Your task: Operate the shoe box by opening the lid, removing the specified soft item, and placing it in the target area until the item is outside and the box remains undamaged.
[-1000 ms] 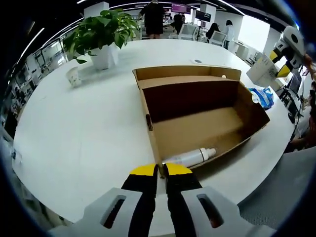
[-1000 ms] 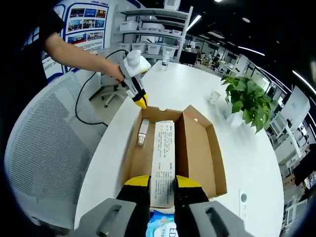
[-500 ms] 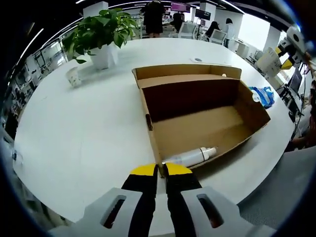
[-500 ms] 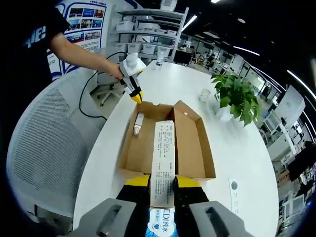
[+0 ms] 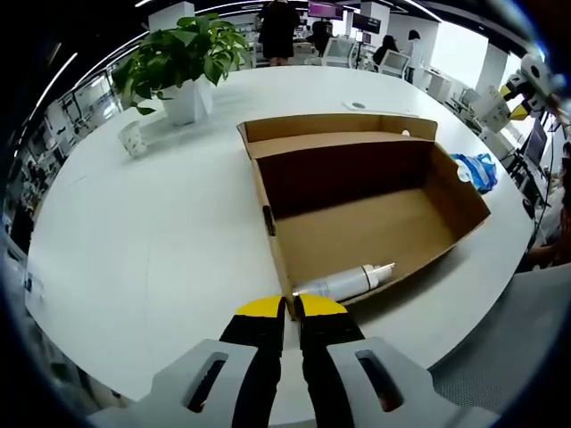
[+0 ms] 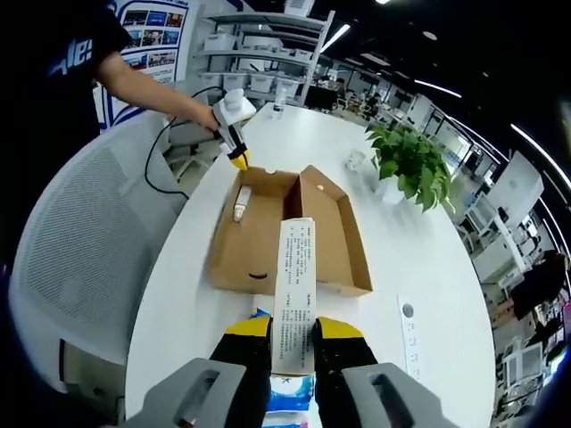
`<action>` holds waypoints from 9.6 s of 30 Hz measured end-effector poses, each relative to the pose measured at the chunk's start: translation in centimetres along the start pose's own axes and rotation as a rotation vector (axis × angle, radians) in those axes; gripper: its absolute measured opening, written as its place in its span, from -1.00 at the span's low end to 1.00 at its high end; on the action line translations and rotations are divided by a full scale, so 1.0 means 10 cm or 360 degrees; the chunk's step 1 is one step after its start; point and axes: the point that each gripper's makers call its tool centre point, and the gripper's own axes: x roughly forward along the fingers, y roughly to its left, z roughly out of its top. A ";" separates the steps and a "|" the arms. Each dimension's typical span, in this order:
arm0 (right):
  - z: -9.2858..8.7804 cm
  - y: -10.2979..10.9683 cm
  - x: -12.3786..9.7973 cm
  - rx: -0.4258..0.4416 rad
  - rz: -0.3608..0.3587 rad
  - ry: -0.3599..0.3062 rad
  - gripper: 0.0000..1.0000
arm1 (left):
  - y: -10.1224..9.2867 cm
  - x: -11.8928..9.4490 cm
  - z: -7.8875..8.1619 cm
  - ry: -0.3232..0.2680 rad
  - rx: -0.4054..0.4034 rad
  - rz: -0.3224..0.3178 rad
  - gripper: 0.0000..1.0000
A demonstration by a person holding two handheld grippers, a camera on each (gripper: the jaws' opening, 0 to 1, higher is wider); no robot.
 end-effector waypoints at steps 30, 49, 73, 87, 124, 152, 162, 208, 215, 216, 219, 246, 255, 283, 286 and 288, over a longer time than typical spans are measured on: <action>-1.46 -0.33 -0.02 0.0137 -0.0087 0.0278 -0.74 | 0.00 0.02 0.02 0.0024 0.0021 0.0007 -0.94; -2.15 -0.48 0.17 0.0205 -0.0059 0.0439 -0.74 | 0.03 0.04 0.03 0.0033 0.0005 -0.0003 -0.94; -2.70 -0.43 0.17 0.0048 0.0053 0.0707 -0.72 | 0.03 0.05 0.03 0.0037 0.0012 0.0004 -0.94; -2.74 -0.49 0.17 0.0074 0.0042 0.0779 -0.69 | 0.02 0.05 0.04 0.0058 0.0119 0.0006 -0.91; -2.06 -0.42 -0.05 0.0444 -0.0339 0.0519 -0.07 | -0.28 -0.04 0.61 0.0040 0.0794 -0.0211 -0.57; -0.90 0.64 -0.11 0.0917 -0.0518 -0.0032 0.69 | -0.55 0.27 0.40 0.0487 0.1285 -0.0722 -0.38; -0.55 0.86 -0.06 0.1023 -0.0637 -0.0204 0.99 | -0.65 0.39 0.25 0.0644 0.1496 -0.0924 -0.27; -0.08 1.38 0.00 0.1128 -0.0757 -0.0379 0.94 | -0.67 0.83 -0.18 0.0845 0.1877 -0.1019 -0.50; 0.00 1.38 0.01 0.1121 -0.0760 -0.0408 0.91 | -0.67 0.83 -0.19 0.0827 0.1806 -0.0961 -0.54; 0.00 1.38 0.01 0.1125 -0.0759 -0.0410 0.91 | -0.67 0.83 -0.19 0.0823 0.1810 -0.0955 -0.55; 0.01 1.38 0.01 0.1130 -0.0759 -0.0417 0.90 | -0.66 0.83 -0.15 0.0786 0.1833 -0.0908 -0.57; 0.25 1.36 -0.03 0.1217 -0.0774 -0.0471 0.61 | -0.97 0.45 0.34 0.0388 0.1584 -0.0797 -0.60; 0.40 1.31 -0.02 0.1203 -0.0744 -0.0487 0.50 | -1.12 0.28 0.54 0.0230 0.1586 -0.0789 -0.60; 0.85 1.18 -0.04 0.1489 -0.0654 -0.0768 -0.11 | -2.09 -0.34 1.04 -0.0332 0.1825 -0.0842 -0.59; 0.89 1.18 0.00 0.1509 -0.0636 -0.0781 -0.18 | -2.18 -0.42 1.04 -0.0388 0.1847 -0.0842 -0.59; 0.94 1.18 0.02 0.1576 -0.0613 -0.0818 -0.22 | -2.22 -0.46 1.05 -0.0432 0.1873 -0.0828 -0.59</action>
